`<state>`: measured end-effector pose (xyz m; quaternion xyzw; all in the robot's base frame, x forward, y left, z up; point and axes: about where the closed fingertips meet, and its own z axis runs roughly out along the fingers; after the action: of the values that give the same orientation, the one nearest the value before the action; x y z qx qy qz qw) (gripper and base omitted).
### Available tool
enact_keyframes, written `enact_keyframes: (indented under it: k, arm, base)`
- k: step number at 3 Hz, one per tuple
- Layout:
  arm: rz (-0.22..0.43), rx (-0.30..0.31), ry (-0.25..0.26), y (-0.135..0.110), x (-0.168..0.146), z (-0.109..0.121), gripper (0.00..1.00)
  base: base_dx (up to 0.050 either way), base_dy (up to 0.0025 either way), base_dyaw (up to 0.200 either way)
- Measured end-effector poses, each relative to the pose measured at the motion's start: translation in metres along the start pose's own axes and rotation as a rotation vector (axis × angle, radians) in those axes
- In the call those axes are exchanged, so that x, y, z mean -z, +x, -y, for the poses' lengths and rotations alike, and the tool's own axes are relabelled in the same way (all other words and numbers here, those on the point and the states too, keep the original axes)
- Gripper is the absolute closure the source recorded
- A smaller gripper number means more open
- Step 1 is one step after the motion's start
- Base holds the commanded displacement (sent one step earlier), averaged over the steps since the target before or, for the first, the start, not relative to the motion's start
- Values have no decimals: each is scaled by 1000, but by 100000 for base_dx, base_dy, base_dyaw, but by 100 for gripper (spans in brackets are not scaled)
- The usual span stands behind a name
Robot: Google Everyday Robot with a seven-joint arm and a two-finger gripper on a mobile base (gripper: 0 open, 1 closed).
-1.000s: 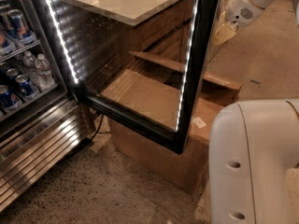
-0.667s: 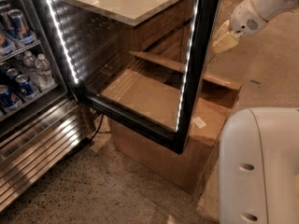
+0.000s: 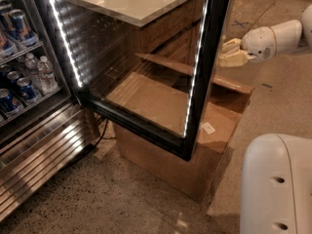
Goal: Close right fridge door
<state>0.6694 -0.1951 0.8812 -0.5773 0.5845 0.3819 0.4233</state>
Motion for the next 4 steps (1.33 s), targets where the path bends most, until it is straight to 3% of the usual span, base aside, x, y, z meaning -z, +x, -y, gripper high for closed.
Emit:
enact_keyframes:
  k: [1,3,4]
  arm:
    - [127,14,44,-26,-10,20,100]
    - [115,12,59,-28,-16,27,100]
    - [44,5,26,-28,-42,32,100]
  base:
    - [0,0,0]
    - [0,0,0]
    - [0,0,0]
